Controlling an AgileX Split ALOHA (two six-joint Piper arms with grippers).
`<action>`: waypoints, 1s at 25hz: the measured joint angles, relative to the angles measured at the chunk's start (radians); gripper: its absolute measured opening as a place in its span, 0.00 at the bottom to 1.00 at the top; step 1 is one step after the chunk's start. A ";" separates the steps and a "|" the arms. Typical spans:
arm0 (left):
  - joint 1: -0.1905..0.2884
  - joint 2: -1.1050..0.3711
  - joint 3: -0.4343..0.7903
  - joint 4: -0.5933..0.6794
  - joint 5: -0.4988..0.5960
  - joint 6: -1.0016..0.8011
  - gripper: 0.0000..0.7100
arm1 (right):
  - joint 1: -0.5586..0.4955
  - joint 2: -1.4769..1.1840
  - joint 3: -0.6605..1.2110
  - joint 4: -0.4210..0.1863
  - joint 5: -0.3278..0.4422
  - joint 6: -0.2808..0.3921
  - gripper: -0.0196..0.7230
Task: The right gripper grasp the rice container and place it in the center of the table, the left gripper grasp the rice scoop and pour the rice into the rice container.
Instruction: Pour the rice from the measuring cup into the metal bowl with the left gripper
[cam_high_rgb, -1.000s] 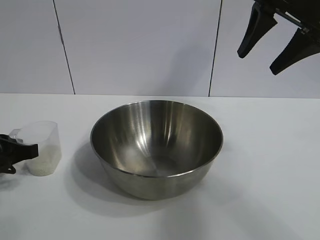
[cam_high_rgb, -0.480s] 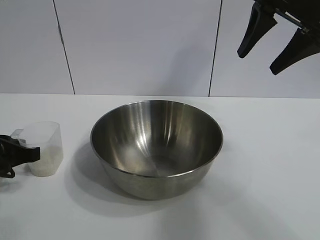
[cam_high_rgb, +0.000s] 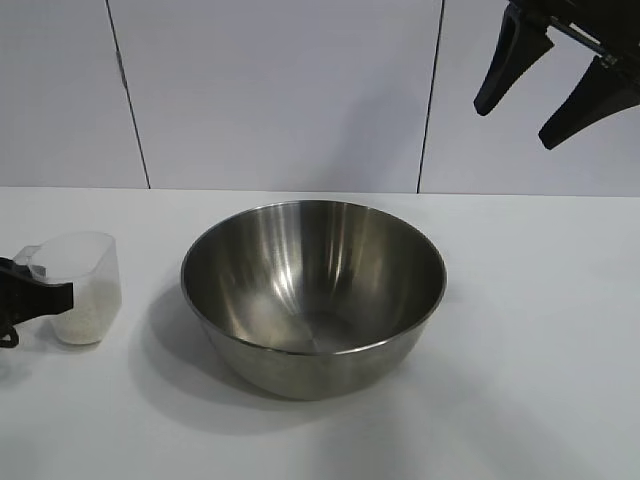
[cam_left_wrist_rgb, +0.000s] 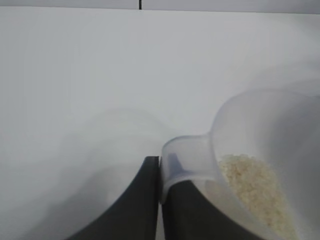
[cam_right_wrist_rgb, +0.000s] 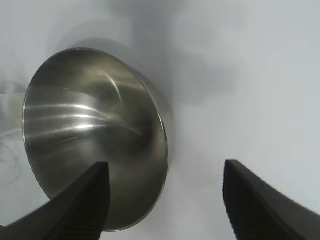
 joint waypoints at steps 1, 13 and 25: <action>0.000 0.000 0.001 0.013 0.000 0.000 0.01 | 0.000 0.000 0.000 0.000 0.000 0.000 0.63; 0.000 -0.074 0.005 0.094 0.003 -0.017 0.01 | 0.000 0.000 0.000 0.000 -0.003 0.000 0.63; 0.000 -0.333 -0.038 0.161 0.357 0.050 0.01 | 0.000 0.000 0.000 0.000 -0.003 0.000 0.63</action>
